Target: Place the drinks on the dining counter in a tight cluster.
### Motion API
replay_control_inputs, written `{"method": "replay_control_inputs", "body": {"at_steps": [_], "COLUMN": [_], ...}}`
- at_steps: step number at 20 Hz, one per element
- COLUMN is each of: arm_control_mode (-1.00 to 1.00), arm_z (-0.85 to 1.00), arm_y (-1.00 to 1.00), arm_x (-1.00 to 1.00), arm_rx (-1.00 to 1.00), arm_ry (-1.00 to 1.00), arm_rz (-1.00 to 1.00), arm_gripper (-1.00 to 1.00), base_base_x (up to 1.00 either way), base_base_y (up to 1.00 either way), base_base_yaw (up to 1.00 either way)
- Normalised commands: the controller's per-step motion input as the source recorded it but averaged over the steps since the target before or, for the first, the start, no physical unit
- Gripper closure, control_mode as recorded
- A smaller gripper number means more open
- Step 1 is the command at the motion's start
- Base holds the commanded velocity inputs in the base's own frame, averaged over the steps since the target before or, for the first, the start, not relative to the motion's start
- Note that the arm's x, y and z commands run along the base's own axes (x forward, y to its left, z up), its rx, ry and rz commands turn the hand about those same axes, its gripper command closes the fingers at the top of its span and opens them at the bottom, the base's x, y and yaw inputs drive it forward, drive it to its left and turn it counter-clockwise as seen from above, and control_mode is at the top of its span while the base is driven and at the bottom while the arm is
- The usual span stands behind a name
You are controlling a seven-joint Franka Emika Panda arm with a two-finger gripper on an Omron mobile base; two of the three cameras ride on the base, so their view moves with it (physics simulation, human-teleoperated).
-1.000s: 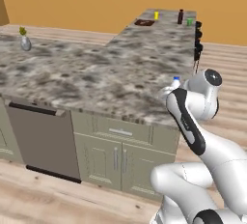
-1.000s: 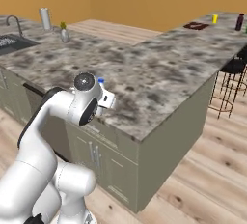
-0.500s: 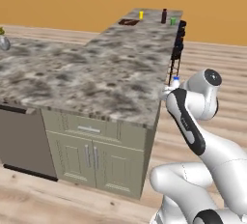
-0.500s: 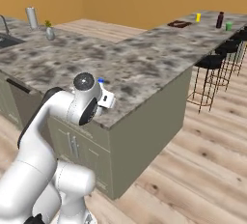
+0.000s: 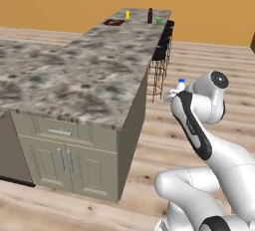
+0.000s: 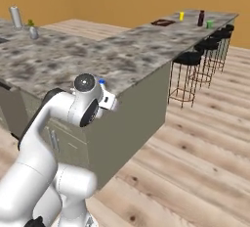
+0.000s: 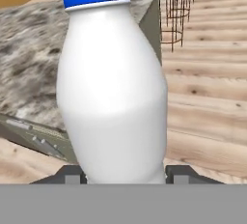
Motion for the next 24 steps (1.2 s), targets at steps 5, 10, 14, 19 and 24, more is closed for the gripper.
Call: {"method": "replay_control_inputs", "body": {"at_steps": [5,10,14,19,24], "arm_control_mode": [1.00,1.00,1.00,1.00,1.00], "arm_z": [0.00,0.00,0.00,0.00,0.00], "arm_y": [0.00,0.00,0.00,0.00,0.00], "arm_x": [0.00,0.00,0.00,0.00,0.00], "arm_rx": [0.00,0.00,0.00,0.00,0.00], "arm_ry": [0.00,0.00,0.00,0.00,0.00], "arm_rz": [0.00,0.00,0.00,0.00,0.00], "arm_gripper": [1.00,1.00,1.00,1.00,1.00], "base_base_x": [0.05,0.15,0.14,0.22,0.34], "base_base_y": [-0.53,-0.34,-0.33,-0.32,-0.36], "base_base_yaw": [-0.20,-0.22,-0.18,-0.09,0.00]}}
